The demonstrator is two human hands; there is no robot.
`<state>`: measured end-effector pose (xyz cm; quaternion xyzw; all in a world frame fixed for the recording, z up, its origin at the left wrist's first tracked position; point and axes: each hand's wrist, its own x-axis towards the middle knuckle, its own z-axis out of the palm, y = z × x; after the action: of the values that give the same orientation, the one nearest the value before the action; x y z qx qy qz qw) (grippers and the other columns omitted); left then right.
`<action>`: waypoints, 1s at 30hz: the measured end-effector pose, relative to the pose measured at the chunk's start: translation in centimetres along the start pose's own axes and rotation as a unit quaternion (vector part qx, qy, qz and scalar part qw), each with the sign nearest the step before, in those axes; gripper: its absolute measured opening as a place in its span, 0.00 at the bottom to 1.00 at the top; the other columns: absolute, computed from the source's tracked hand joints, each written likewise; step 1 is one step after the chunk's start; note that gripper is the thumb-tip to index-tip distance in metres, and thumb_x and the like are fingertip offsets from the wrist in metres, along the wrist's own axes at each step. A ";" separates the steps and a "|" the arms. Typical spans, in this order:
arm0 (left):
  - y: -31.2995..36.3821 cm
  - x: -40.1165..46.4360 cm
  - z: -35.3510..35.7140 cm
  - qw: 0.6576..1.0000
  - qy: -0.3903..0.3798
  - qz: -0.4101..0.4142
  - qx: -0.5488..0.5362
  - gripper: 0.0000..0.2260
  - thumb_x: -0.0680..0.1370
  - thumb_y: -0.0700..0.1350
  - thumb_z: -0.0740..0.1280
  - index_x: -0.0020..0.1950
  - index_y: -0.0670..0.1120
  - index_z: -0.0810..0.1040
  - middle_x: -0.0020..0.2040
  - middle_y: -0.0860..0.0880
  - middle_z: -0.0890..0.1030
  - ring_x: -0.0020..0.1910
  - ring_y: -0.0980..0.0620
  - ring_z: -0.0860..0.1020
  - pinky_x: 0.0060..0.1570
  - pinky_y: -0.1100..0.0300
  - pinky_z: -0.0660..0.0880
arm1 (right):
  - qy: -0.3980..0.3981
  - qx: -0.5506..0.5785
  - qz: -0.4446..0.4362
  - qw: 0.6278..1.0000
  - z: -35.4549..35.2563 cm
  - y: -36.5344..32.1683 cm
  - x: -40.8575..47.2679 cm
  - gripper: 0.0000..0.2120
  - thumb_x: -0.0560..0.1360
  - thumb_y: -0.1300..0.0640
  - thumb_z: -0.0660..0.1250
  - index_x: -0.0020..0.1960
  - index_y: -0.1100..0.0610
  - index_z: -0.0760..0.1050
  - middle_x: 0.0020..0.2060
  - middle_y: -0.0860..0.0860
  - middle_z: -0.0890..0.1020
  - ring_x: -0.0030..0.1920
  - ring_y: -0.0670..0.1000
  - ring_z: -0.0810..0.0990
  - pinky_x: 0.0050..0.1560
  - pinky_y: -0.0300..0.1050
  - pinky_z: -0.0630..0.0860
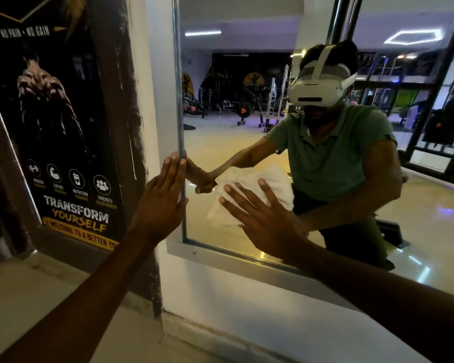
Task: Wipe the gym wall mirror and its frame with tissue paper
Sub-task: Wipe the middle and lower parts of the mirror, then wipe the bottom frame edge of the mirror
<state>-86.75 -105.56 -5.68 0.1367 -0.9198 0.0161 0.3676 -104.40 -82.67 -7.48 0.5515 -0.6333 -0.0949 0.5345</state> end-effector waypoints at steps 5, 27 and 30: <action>0.6 2.7 -5.1 0.994 0.091 0.046 0.047 0.23 0.82 0.49 0.54 0.73 0.40 0.75 0.72 0.37 0.76 0.66 0.37 0.80 0.63 0.39 0.74 | 0.059 -0.020 0.086 0.994 -3.3 5.5 6.6 0.30 0.81 0.60 0.50 0.84 0.56 0.57 0.83 0.60 0.59 0.83 0.62 0.56 0.81 0.67 0.40; 23.7 37.9 -40.7 0.961 0.160 0.101 -0.203 0.17 0.82 0.50 0.62 0.60 0.42 0.84 0.45 0.45 0.87 0.38 0.48 0.85 0.41 0.63 0.73 | 0.008 0.060 0.260 0.964 -33.1 48.5 17.7 0.28 0.81 0.59 0.58 0.81 0.59 0.64 0.81 0.61 0.63 0.83 0.62 0.55 0.80 0.70 0.49; 29.2 41.0 -44.4 0.946 0.127 0.109 -0.278 0.19 0.82 0.53 0.62 0.61 0.42 0.84 0.53 0.46 0.87 0.47 0.51 0.86 0.48 0.64 0.74 | -0.019 0.088 0.299 0.950 -38.7 53.8 15.0 0.27 0.83 0.55 0.56 0.82 0.57 0.62 0.81 0.59 0.63 0.83 0.60 0.55 0.81 0.66 0.50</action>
<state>-93.01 -81.51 56.65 -0.0751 -0.8429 -0.1826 0.5005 -103.52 -56.40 55.21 0.3801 -0.7852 0.1146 0.4752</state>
